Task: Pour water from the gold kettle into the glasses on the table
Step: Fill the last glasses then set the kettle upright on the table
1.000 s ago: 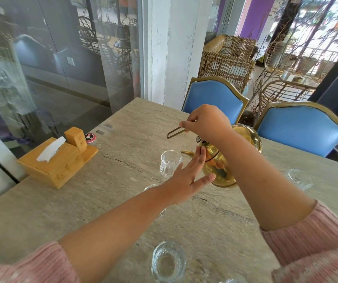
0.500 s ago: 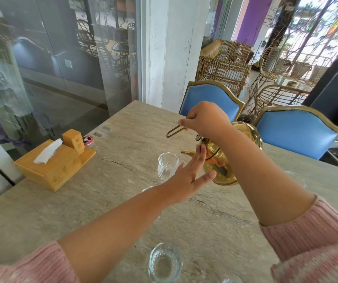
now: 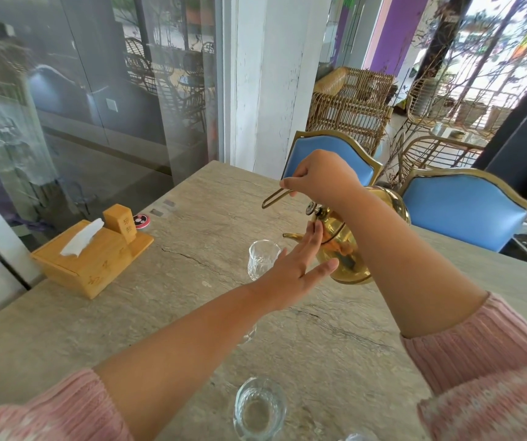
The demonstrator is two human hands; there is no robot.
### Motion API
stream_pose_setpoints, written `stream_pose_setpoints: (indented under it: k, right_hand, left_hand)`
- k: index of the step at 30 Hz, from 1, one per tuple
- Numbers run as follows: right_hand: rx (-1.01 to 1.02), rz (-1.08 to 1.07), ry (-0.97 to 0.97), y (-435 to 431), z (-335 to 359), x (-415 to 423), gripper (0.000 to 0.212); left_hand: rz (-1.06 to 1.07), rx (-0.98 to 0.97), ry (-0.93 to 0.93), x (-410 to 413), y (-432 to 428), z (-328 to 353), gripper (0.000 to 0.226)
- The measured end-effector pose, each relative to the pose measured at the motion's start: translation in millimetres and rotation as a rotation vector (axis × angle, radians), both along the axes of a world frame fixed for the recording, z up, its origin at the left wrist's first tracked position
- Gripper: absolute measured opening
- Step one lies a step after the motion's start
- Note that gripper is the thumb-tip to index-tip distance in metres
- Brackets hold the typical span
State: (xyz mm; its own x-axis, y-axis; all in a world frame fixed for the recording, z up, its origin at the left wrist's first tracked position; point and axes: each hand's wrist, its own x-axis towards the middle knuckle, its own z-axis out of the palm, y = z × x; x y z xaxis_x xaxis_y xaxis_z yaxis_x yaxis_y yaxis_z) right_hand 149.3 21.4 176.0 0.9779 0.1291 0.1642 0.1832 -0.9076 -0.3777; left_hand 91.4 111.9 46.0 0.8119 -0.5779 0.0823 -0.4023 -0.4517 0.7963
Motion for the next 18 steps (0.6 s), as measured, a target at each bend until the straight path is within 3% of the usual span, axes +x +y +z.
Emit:
stream_pose_setpoints:
  k: [5, 18]
  right_hand:
    - [-0.005, 0.0, 0.012, -0.2, 3.1, 0.4, 0.029]
    - [0.007, 0.004, 0.032, 0.2, 9.4, 2.5, 0.03]
  left_hand:
    - [0.01, -0.011, -0.011, 0.9, -2.5, -3.1, 0.088]
    - [0.019, -0.002, -0.025, -1.9, -3.1, 3.2, 0.086]
